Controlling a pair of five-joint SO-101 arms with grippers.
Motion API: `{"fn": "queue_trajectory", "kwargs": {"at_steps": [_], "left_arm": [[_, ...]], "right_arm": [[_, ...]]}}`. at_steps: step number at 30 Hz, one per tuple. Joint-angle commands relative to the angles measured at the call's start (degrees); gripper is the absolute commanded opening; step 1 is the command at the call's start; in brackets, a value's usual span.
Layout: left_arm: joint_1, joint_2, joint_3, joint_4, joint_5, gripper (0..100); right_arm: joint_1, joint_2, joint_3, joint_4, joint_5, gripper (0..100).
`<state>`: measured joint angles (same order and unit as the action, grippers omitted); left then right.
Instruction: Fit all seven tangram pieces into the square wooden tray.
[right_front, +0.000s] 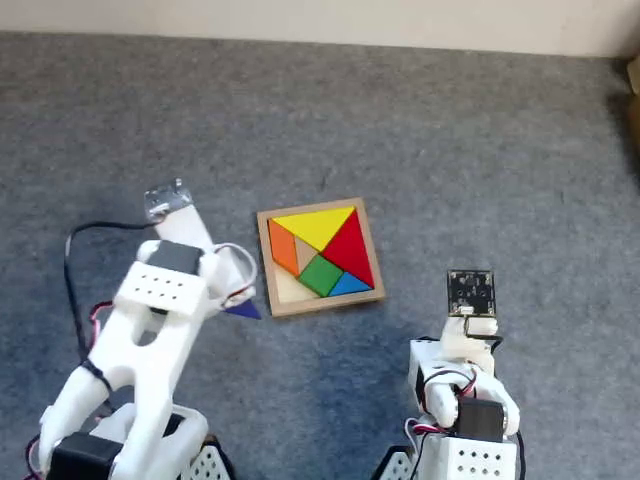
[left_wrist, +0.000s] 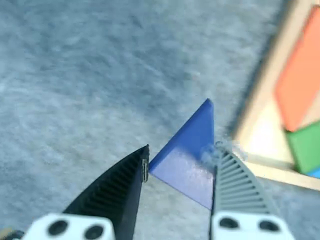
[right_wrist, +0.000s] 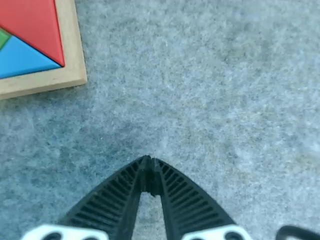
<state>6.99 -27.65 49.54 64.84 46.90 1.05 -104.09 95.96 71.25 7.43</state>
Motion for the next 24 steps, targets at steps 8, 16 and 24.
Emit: {"fn": "queue_trajectory", "kwargs": {"at_steps": [8, 16, 24], "left_arm": [[12.6, 0.7, -5.1, -8.2, 9.8, 13], [12.7, 17.4, -14.4, -8.5, 11.9, 13], [12.8, 26.1, -19.9, -8.5, 11.9, 23]], "right_arm": [[0.6, -1.0, 5.8, 0.4, 0.6, 0.5], [0.6, -1.0, 5.8, 0.4, 0.6, 0.5], [0.6, -1.0, 5.8, 0.4, 0.6, 0.5]]}}
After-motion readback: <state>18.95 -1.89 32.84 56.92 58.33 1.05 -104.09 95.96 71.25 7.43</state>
